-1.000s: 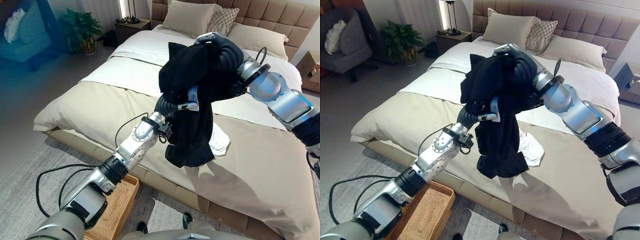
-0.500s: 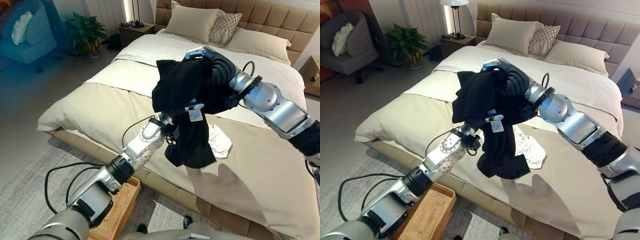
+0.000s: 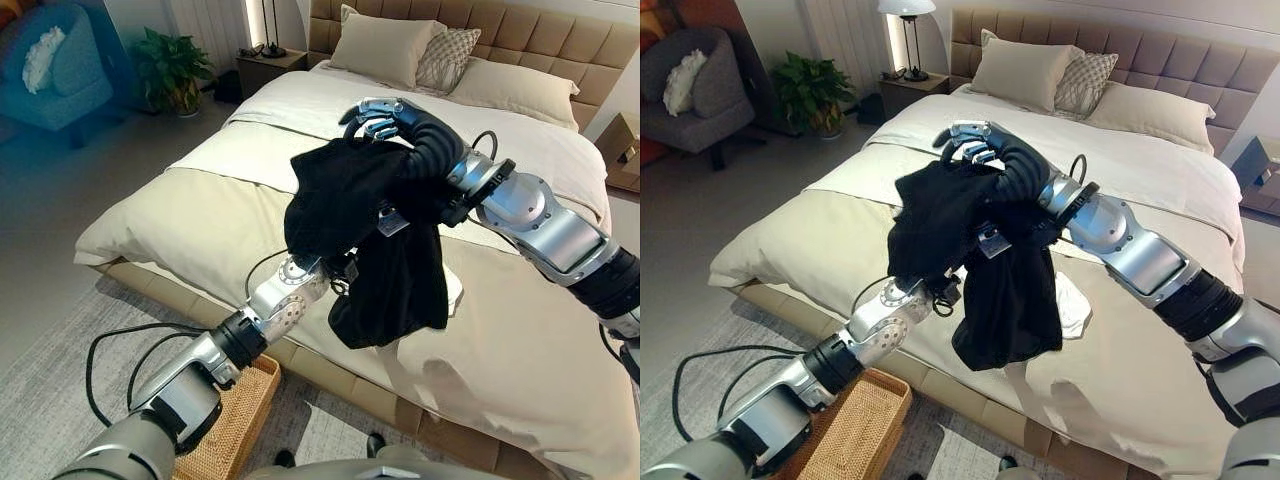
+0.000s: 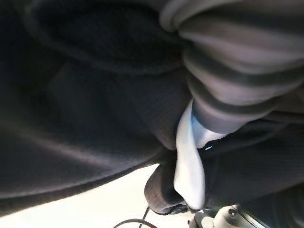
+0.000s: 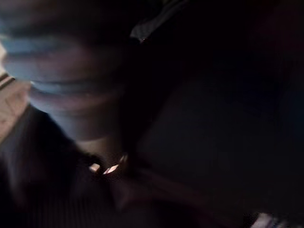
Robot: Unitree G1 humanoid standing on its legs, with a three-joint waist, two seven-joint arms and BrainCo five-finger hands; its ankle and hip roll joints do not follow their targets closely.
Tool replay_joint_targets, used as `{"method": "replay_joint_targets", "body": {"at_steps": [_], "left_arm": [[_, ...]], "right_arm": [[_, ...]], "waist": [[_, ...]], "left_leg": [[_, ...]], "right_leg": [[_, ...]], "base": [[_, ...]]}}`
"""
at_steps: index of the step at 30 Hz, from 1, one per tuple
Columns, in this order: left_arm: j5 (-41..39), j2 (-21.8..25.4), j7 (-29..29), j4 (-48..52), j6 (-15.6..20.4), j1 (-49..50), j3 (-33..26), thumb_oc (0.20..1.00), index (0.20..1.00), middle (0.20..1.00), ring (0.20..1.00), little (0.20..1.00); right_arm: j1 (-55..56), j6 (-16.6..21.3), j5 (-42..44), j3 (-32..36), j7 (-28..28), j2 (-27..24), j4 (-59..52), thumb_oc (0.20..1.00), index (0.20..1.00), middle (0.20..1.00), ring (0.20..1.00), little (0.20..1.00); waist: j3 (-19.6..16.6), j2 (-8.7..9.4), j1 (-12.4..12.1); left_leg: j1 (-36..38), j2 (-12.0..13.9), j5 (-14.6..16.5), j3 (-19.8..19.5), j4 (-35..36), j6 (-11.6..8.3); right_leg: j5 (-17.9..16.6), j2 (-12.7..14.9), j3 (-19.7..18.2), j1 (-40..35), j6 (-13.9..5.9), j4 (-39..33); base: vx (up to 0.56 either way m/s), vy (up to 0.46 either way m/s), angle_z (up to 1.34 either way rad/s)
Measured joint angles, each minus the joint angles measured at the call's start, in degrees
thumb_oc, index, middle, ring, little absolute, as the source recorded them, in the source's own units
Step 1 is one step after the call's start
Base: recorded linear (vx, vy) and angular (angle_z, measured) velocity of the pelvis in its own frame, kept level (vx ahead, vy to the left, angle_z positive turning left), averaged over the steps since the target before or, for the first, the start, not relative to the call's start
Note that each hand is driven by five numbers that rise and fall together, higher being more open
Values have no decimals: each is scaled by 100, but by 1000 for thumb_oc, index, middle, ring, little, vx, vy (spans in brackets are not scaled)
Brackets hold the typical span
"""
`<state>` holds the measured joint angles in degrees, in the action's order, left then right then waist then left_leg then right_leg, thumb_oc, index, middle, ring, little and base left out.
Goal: Pick up clothes into the bucket
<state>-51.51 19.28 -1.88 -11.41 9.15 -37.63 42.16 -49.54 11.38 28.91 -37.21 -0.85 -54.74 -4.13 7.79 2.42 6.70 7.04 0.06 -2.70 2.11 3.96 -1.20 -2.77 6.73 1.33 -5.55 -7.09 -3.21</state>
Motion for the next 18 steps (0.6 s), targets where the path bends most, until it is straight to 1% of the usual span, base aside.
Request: {"method": "replay_joint_targets", "body": {"at_steps": [2, 3, 4, 5, 7, 8, 9, 10, 11, 12, 13, 14, 15, 16, 17, 18], "left_arm": [[2, 384, 48, 177, -63, 0, 3, 200, 200, 200, 200, 200], [4, 725, 92, 293, -88, 0, -20, 200, 200, 200, 200, 200], [3, 833, 97, 331, -92, 0, -23, 200, 200, 200, 200, 200], [11, 1124, 102, 375, -103, 4, -56, 200, 200, 200, 200, 200], [26, 1469, 111, 576, -102, 27, -73, 200, 200, 200, 200, 200], [33, 1688, 110, 636, -99, 39, -129, 200, 200, 200, 200, 200], [127, 1992, 122, 820, -98, 108, -220, 200, 200, 200, 200, 200], [132, 2113, 141, 907, -96, 169, -304, 200, 200, 200, 200, 200], [134, 2403, 168, 1062, -90, 248, -393, 200, 200, 200, 200, 200], [139, 2762, 181, 1188, -86, 403, -626, 200, 200, 200, 200, 200], [160, 3045, 185, 1305, -75, 583, -880, 200, 200, 200, 200, 200], [212, 3172, 183, 1319, -60, 674, -1018, 200, 200, 200, 200, 200], [367, 3428, 181, 1373, -32, 905, -1335, 200, 200, 200, 200, 200], [396, 3531, 173, 1389, -10, 1029, -1501, 200, 200, 200, 200, 200], [557, 3775, 174, 1513, 33, 1392, -1936, 200, 200, 200, 200, 200], [689, 3939, 158, 1536, 114, 1743, -2364, 200, 200, 200, 200, 200]], "right_arm": [[198, 21, 0, 276, 20, 1, 11, 1000, 1000, 1000, 1000, 1000], [290, 38, 3, 383, 77, -9, 54, 1000, 1000, 1000, 1000, 1000], [312, 41, 3, 412, 113, -14, 86, 1000, 1000, 1000, 1000, 1000], [447, 48, 3, 595, 142, 6, 109, 1000, 1000, 1000, 1000, 1000], [691, 65, 7, 902, 223, 52, 159, 1000, 1000, 1000, 1000, 1000], [762, 67, 9, 987, 265, 36, 223, 1000, 1000, 1000, 1000, 1000], [924, 72, 51, 1210, 280, 132, 303, 1000, 1000, 1000, 1000, 1000], [971, 71, 80, 1264, 306, 147, 339, 1000, 1000, 1000, 1000, 1000], [1118, 76, 100, 1406, 321, 153, 386, 1000, 1000, 1000, 1000, 1000], [1330, 69, 103, 1560, 386, 144, 538, 1000, 1000, 1000, 1000, 1000], [1550, 64, 104, 1721, 393, 162, 600, 1000, 1000, 1000, 1000, 1000], [1655, 63, 104, 1785, 399, 159, 639, 1000, 1000, 1000, 1000, 1000], [1867, 51, 104, 1915, 394, 168, 706, 1000, 1000, 1000, 1000, 1000], [1988, 37, 104, 1996, 396, 167, 724, 1000, 1000, 1000, 1000, 1000], [2278, 23, 103, 2209, 381, 191, 731, 1000, 1000, 1000, 1000, 1000], [2569, 1, 102, 2407, 384, 190, 801, 1000, 1000, 1000, 1000, 1000]], "waist": [[-1, -2, -3], [-9, -15, -4], [-16, -22, 4], [-24, -37, -38], [-26, -40, -85], [-44, -72, -153], [-61, -84, -170], [-65, -91, -205], [-73, -101, -229], [-83, -120, -297], [-86, -129, -307], [-87, -131, -318], [-85, -136, -329], [-84, -141, -340], [-78, -151, -436], [-74, -158, -448]], "left_leg": [[0, 3, 0, -3, -1, 0], [0, 7, 0, -7, -1, 0], [0, 8, 0, -8, -2, 0], [-3, 10, 0, -29, -1, 0], [-8, 15, 0, -53, -1, 0], [-21, 11, -1, -72, -1, 0], [-30, 15, 0, -80, 0, -1], [-37, 12, 0, -94, 1, -1], [-55, 10, -1, -111, -1, -1], [-63, 9, -3, -131, -4, -3], [-68, 7, -5, -173, -3, -7], [-71, 7, -5, -196, 0, -7], [-75, 2, -10, -245, 5, -15], [-75, 4, -10, -246, 7, -15], [-80, 5, -9, -263, 12, -17], [-85, 1, -9, -290, 21, -17]], "right_leg": [[0, -2, 2, -5, 0, -4], [0, -2, 7, -12, 0, -8], [0, -5, 8, -9, 0, -7], [1, -3, 28, -20, 1, -13], [2, -10, 55, -26, 4, -20], [5, -1, 78, -28, 9, -22], [7, -5, 84, -24, 11, -29], [8, -1, 100, -32, 13, -39], [9, -4, 113, -26, 15, -57], [9, 0, 133, -36, 15, -66], [9, -1, 177, -63, 15, -98], [11, 4, 202, -79, 18, -103], [21, 4, 256, -107, 34, -122], [27, 5, 258, -112, 42, -122], [33, 0, 275, -113, 52, -139], [38, -1, 302, -128, 60, -152]], "base": [[0, 0, 0], [0, 0, 0], [-8, -23, 4], [-5, -15, 5], [-2, -18, 7], [2, -32, 7], [3, -22, 7], [4, -18, 6], [5, -13, 8], [5, -28, 12], [5, -26, 14], [-1, -26, 22], [-1, -11, 15], [-2, -17, 13], [-5, -8, 6], [-5, -8, 9]]}}
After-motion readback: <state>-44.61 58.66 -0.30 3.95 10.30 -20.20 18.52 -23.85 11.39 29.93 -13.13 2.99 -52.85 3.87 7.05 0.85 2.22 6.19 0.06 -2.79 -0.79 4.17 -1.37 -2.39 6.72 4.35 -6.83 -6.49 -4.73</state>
